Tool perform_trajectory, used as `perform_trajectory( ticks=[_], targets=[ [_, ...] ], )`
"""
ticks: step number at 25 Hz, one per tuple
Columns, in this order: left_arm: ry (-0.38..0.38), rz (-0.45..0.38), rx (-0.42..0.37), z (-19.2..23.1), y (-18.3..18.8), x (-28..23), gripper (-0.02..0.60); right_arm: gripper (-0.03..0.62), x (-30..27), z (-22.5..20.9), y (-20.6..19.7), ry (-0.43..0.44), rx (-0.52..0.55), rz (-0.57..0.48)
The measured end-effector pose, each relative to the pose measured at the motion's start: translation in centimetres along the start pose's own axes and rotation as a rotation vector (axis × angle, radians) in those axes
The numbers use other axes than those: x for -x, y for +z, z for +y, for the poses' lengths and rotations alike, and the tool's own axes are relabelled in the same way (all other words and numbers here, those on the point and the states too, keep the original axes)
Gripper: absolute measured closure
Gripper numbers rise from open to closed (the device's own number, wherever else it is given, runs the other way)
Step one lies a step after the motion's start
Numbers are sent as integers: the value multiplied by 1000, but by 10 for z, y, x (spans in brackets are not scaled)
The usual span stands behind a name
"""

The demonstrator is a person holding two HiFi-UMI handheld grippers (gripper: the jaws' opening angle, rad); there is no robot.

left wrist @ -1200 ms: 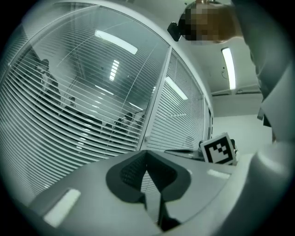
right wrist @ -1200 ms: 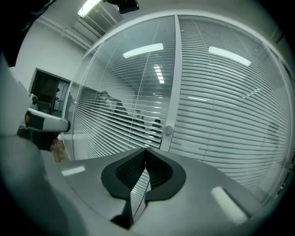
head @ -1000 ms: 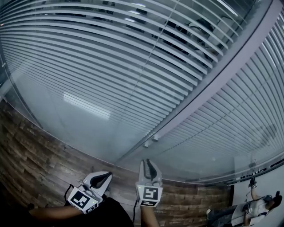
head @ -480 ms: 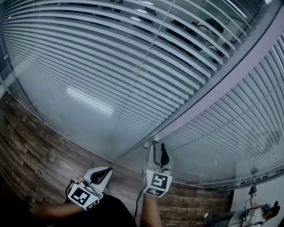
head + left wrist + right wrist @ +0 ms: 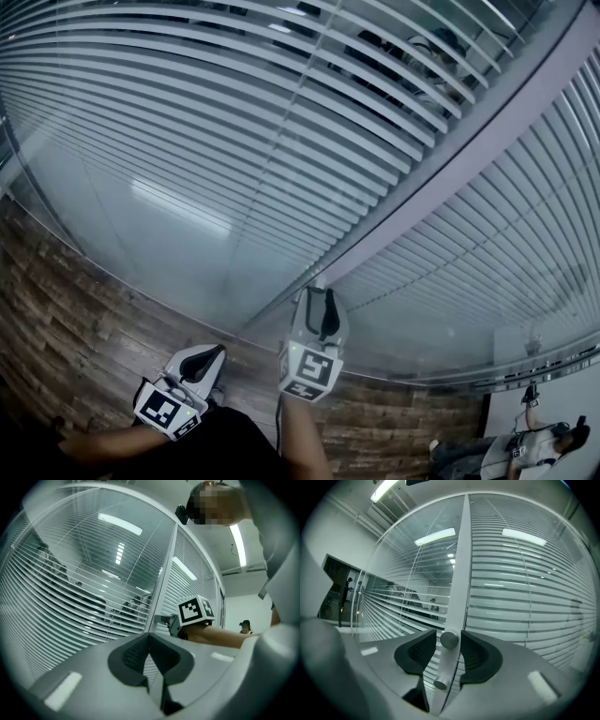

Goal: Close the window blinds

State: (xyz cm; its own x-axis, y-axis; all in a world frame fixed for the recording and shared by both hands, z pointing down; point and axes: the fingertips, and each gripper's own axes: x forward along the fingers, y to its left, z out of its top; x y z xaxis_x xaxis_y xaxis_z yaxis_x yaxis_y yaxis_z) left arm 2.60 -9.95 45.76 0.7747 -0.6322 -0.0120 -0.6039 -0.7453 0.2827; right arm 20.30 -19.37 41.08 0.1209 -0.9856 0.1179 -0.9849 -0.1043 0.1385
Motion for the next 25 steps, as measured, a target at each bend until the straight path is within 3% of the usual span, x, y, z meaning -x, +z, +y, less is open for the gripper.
perform_trajectory(
  ticks=[5,9,11,15,21,23,25],
  targets=[
    [-6,-11,-6,2,1,6,581,465,3,1,-3,-43,12,-7],
    [-1,-12,-8,0,4,3,581,470,1,-2,-1,-25,78,5],
    [-1,-12,-8,-2,6,2,581,470,1,-2,2,-12,205,22],
    [-13,-18,-19,-8,8,6,581,471,8,5,3,7,558,38],
    [-39,-5,-8,-13,10,4,581,469,5,12,5,46,792,65],
    [-46,3,0,-15,9,4,581,466,5,14,9,65,810,80],
    [-46,8,1,-15,7,6,581,465,7,14,8,89,715,68]
  ],
)
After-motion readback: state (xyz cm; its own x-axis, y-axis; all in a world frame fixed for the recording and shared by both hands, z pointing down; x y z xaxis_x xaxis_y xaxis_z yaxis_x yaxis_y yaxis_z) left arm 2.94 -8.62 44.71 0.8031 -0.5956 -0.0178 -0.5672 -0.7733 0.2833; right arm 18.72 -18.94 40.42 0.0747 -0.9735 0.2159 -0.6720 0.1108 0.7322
